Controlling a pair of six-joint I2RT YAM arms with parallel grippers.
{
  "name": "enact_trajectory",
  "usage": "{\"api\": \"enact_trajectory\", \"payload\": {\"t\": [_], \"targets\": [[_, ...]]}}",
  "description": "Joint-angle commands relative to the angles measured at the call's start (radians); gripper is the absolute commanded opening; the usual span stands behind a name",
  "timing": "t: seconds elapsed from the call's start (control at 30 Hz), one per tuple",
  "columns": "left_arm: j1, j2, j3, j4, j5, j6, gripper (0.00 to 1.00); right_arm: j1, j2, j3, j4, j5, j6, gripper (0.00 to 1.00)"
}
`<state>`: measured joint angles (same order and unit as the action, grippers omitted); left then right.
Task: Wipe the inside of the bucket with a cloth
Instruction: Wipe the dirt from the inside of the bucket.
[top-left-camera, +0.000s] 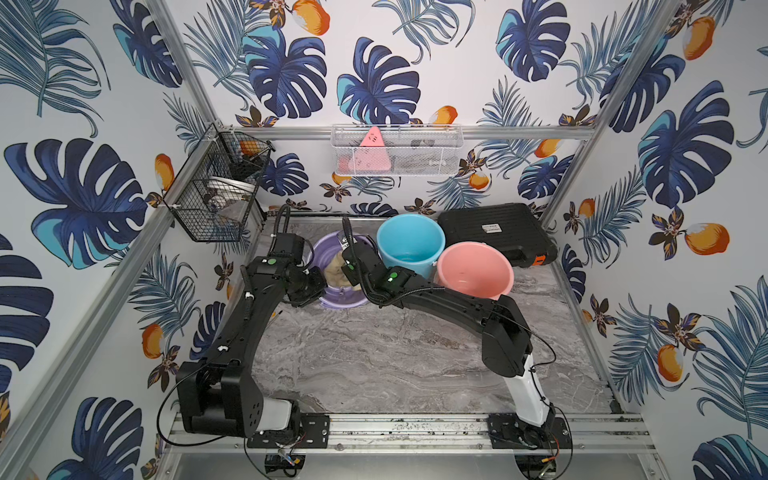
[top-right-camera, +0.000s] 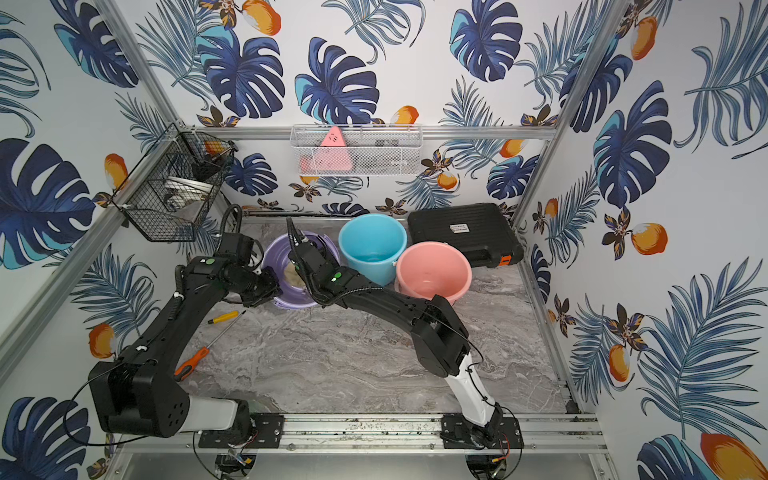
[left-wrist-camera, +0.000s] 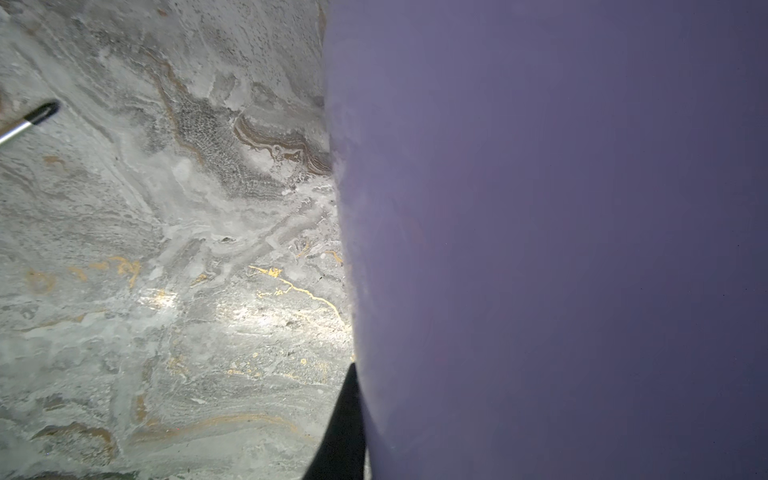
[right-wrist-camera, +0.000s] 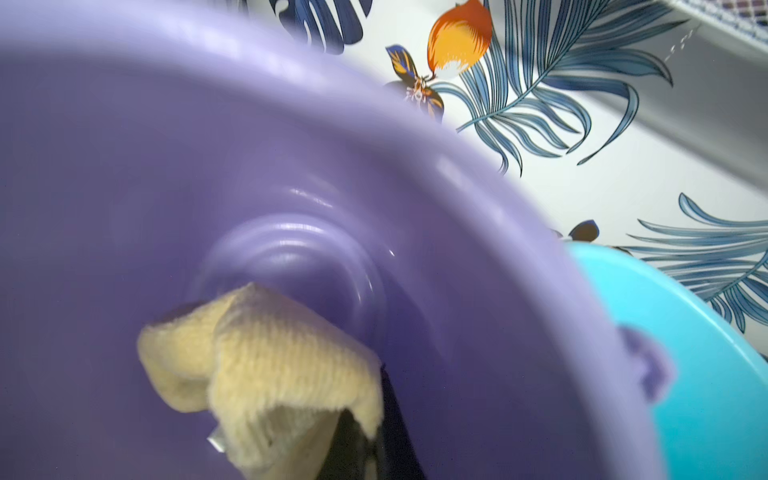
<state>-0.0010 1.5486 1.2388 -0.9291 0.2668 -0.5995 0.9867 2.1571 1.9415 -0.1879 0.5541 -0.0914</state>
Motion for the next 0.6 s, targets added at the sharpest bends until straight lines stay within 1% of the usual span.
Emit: {"api": "enact_trajectory", "payload": {"t": [0.0, 0.1, 0.17, 0.23, 0.3, 0.43, 0.57], "targets": [[0.0, 0.021, 0.008, 0.037, 0.026, 0.039, 0.0, -0.005, 0.027, 0.071, 0.061, -0.069, -0.041, 0.0], [-0.001, 0.034, 0.008, 0.036, 0.034, 0.046, 0.0, -0.006, 0.086, 0.183, 0.032, -0.086, -0.056, 0.0], [-0.002, 0.036, 0.005, 0.041, 0.035, 0.045, 0.0, -0.006, 0.131, 0.255, 0.019, -0.076, -0.08, 0.01], [-0.002, 0.036, 0.005, 0.042, 0.026, 0.042, 0.0, -0.008, 0.175, 0.323, 0.012, -0.015, -0.106, 0.0], [-0.001, 0.031, 0.005, 0.04, -0.002, 0.036, 0.0, -0.009, 0.199, 0.351, 0.037, 0.081, -0.134, 0.0], [-0.001, -0.008, 0.009, 0.038, -0.122, 0.008, 0.0, -0.02, 0.164, 0.268, 0.157, 0.21, -0.207, 0.0], [-0.001, -0.051, 0.014, 0.045, -0.225, -0.03, 0.0, -0.041, 0.13, 0.217, 0.166, 0.302, -0.24, 0.0]]}}
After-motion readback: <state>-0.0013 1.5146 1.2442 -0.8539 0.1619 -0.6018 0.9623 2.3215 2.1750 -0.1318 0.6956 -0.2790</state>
